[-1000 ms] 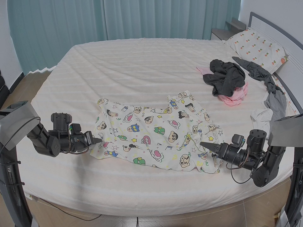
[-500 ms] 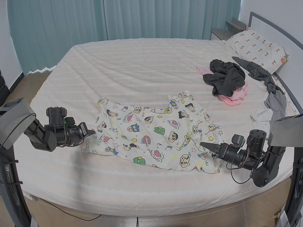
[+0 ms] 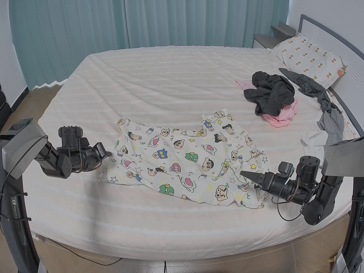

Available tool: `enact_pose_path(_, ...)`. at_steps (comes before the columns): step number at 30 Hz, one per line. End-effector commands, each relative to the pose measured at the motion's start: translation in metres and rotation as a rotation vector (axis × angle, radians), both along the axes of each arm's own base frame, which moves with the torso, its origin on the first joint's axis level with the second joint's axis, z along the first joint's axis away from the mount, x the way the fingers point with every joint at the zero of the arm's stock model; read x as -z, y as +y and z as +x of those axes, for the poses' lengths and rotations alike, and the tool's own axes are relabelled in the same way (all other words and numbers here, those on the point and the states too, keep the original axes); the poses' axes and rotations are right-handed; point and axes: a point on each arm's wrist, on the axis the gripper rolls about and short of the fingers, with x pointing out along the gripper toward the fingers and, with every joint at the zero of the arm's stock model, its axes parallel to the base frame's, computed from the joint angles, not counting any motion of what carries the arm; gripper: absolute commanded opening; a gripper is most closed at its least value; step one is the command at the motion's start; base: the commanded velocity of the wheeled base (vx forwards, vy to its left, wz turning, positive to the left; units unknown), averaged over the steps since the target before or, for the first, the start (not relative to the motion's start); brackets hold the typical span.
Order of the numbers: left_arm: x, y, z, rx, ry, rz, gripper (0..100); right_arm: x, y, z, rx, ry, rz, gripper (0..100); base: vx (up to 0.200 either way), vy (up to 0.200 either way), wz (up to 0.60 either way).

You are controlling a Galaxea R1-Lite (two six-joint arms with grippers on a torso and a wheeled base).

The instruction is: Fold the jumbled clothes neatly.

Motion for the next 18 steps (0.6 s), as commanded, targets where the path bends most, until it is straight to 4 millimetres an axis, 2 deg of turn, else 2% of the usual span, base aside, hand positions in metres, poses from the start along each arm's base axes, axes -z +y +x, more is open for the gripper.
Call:
enact_pose_path(1, 0.009, 0.001, 0.009, -0.041, 0.006, 0.002, 0, 0.000, 0.000, 0.000, -0.001, -0.011, 0.003, 100, 0.000, 0.000, 0.00)
enact_pose_path(7, 0.001, 0.000, 0.017, -0.102, -0.023, -0.095, 0, -0.001, 0.000, 0.001, 0.001, -0.013, 0.003, 100, 0.000, 0.000, 0.00)
enact_pose_path(13, 0.002, 0.002, 0.008, -0.111, -0.001, -0.101, 0, -0.003, 0.000, 0.001, -0.002, -0.020, 0.008, 100, 0.000, 0.000, 0.00)
enact_pose_path(14, -0.004, 0.007, -0.006, -0.114, 0.015, -0.109, 0, -0.007, 0.001, 0.003, 0.004, -0.031, 0.016, 100, 0.000, 0.000, 0.00)
enact_pose_path(18, 0.000, 0.014, -0.049, -0.082, 0.115, -0.206, 0, -0.008, 0.002, 0.009, 0.081, -0.047, 0.008, 100, 0.000, 0.000, 0.00)
